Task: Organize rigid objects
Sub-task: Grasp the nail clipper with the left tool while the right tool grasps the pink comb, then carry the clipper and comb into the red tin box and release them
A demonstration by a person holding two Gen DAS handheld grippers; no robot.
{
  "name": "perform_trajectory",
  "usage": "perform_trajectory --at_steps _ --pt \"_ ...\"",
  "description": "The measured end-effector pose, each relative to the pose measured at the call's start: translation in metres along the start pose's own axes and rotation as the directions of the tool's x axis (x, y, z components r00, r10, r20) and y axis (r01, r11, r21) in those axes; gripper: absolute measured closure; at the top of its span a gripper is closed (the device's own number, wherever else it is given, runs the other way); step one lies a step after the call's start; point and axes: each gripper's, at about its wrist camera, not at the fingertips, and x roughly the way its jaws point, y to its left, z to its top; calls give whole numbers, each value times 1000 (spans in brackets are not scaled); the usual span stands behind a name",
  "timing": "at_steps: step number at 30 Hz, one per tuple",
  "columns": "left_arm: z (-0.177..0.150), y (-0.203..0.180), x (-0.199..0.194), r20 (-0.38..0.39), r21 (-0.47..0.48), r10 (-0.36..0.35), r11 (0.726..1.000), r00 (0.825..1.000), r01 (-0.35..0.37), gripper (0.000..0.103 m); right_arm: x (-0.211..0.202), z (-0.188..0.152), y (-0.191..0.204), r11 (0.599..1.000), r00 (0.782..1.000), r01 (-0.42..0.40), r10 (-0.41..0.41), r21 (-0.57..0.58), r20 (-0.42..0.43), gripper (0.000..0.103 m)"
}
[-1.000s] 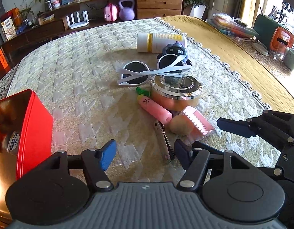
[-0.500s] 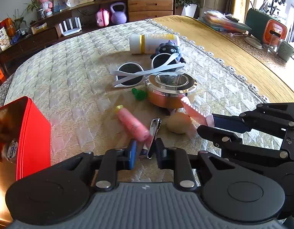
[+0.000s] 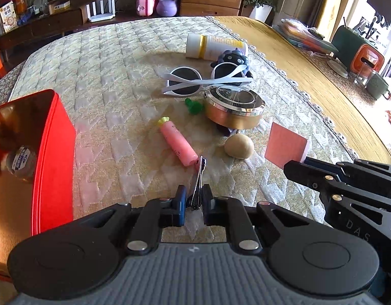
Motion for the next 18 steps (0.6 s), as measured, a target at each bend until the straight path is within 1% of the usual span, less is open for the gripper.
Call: perform_trajectory --at_steps 4,7,12,18 --pt "-8 5 -15 10 -20 -14 1000 1000 15 91 -15 -2 13 1000 1000 -19 19 6 9 94" --pt "-13 10 -26 18 -34 -15 999 1000 16 91 -23 -2 22 1000 1000 -15 15 6 12 94" --pt "-23 24 -40 14 -80 -27 996 1000 28 91 -32 -1 32 999 999 -31 31 21 14 94" --pt "-29 42 -59 30 -130 -46 990 998 49 91 -41 4 48 999 999 -48 48 18 15 94"
